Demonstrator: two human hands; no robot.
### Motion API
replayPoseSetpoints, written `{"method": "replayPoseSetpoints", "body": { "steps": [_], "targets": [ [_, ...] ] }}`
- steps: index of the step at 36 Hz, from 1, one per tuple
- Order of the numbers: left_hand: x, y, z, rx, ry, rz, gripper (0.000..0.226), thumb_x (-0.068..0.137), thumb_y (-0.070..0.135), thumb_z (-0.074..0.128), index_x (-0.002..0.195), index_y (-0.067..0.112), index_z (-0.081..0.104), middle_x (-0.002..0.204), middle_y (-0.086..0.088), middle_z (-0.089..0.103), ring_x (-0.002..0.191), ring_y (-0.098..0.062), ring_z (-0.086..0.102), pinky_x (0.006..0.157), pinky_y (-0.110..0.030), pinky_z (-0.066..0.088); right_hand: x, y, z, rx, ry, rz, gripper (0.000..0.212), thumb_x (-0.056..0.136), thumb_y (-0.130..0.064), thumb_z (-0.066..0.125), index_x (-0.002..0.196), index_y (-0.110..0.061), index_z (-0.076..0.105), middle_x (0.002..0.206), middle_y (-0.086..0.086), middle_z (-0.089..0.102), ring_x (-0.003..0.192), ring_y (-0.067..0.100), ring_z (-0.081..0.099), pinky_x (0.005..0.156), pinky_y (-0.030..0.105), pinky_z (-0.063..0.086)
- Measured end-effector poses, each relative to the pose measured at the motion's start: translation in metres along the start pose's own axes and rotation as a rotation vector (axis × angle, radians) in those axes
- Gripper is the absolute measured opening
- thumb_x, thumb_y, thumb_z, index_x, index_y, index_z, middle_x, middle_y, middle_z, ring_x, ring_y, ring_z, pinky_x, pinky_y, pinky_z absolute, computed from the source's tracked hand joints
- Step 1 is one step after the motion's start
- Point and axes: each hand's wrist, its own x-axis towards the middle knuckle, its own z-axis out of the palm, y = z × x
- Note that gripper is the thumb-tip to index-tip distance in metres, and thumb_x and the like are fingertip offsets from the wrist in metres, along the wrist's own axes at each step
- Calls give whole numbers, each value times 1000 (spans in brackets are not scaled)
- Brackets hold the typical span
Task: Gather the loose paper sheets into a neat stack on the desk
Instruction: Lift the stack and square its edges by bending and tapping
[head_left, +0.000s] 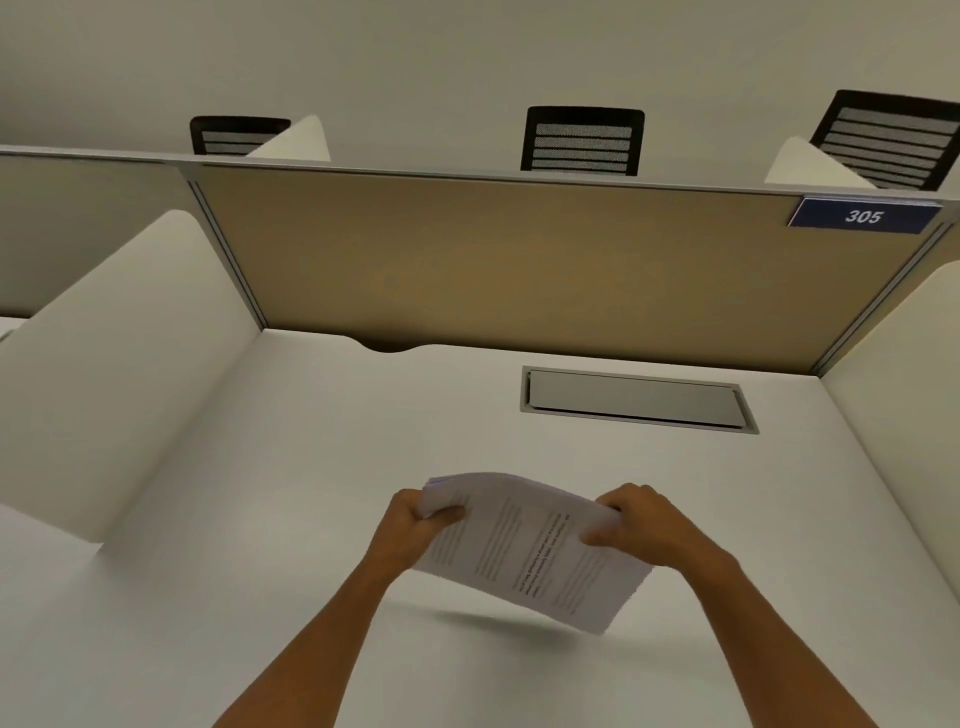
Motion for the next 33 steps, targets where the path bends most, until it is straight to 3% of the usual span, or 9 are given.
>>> {"method": "replayPoseSetpoints", "body": {
  "steps": [2,5,11,16,19,22,27,33],
  "targets": [
    [-2,-6,-4,-54,42,-36,10,69,43,75,79,41,77,77,7,78,63,-2,70,65,-28,54,-1,20,-5,140,-17,26,18,79,-39,75,92,-27,78,83,-6,79,73,12,76,68,36,65],
    [-4,-14,-5,-107,67,-67,11,69,45,76,80,43,76,80,8,79,65,-4,72,63,-26,55,-5,40,-5,394,-15,0,13,85,-29,77,96,-24,78,88,-2,80,83,18,77,73,38,65],
    [-8,-19,-1,-202,137,-94,13,69,47,75,82,46,76,82,8,79,70,-14,75,60,-26,58,-13,37,26,851,68,-37,32,79,-28,79,111,-21,78,106,8,79,100,26,75,87,38,60],
    [-14,-26,8,-229,99,-124,13,71,40,79,83,46,77,84,9,79,74,-10,75,60,-21,58,-14,29,66,937,272,42,19,89,-16,75,104,-25,80,100,3,81,95,23,75,81,37,58],
    [-18,-36,11,-240,109,-135,21,77,21,83,82,42,78,84,9,80,76,-7,75,59,-18,58,-19,27,82,962,345,92,19,92,-18,71,97,-34,81,94,-1,81,86,16,76,68,26,59],
    [-19,-45,13,-252,110,-140,29,77,11,83,85,39,79,88,9,80,81,-5,75,64,-17,58,-21,30,94,993,357,127,17,90,-21,73,96,-35,80,96,-4,80,87,11,75,63,20,58],
    [-20,-52,17,-269,139,-145,38,76,6,83,83,43,78,89,14,79,83,0,73,63,-14,57,-20,30,105,1025,324,136,21,89,-17,75,101,-33,78,102,-5,80,94,9,75,67,16,58],
    [-13,-48,19,-285,226,-121,35,74,3,84,77,37,76,77,16,78,71,2,73,57,-12,56,-18,27,101,1020,340,118,22,93,-17,69,102,-36,77,101,-8,80,93,5,74,68,20,58]
  ]
}}
